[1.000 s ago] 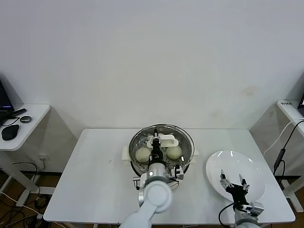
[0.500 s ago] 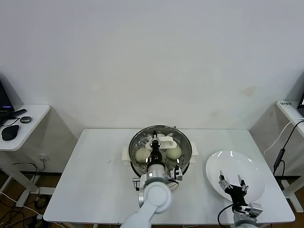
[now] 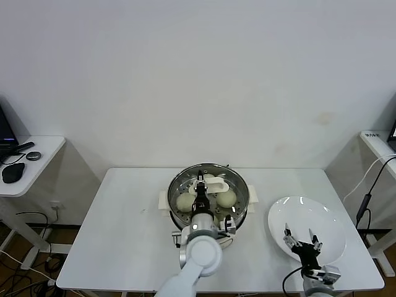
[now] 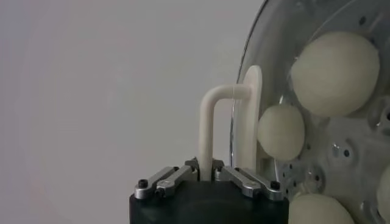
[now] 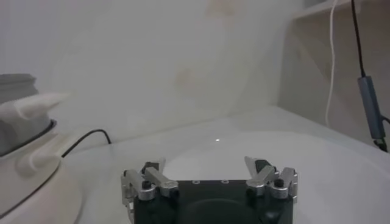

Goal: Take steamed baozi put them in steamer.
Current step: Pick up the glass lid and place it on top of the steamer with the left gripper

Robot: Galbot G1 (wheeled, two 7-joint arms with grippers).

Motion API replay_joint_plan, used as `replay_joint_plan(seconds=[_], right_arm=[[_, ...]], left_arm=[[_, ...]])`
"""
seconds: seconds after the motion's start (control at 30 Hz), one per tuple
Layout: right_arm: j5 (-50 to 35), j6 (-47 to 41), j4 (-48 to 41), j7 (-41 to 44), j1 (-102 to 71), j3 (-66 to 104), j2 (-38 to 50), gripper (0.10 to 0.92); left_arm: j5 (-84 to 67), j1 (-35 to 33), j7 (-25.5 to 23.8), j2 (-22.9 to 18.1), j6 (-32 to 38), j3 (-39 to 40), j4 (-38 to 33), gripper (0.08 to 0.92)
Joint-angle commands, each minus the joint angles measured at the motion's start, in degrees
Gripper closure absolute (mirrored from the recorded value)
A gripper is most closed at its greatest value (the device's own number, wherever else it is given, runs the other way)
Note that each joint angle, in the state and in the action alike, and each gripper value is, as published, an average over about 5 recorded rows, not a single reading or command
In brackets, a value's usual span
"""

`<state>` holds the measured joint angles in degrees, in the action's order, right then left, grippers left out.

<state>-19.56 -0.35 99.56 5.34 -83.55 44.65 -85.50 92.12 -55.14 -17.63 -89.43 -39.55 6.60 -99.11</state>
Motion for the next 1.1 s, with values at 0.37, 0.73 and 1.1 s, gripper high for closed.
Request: replay_joint_plan(seconds=[0.37, 0.73, 1.1], right_arm=[[0.48, 0.17, 0.05, -0.01, -0.15, -0.53, -0.34, 0.203], [0.65, -0.19, -0.31, -0.03, 0.56, -0.52, -0.4, 0.203], [0.94, -1.16, -0.94, 0.02, 0.64, 0.05, -0.1, 0.203]], left_arm=[[0.07, -1.1, 0.27, 0.85, 0.02, 0.8, -0.88, 0.824], [-4.24, -3.33, 2.36, 2.2, 1.28, 3.07, -8.25, 0.668], [-4.21, -9.53, -0.98, 4.49, 0.49, 4.21, -19.97, 0.356]])
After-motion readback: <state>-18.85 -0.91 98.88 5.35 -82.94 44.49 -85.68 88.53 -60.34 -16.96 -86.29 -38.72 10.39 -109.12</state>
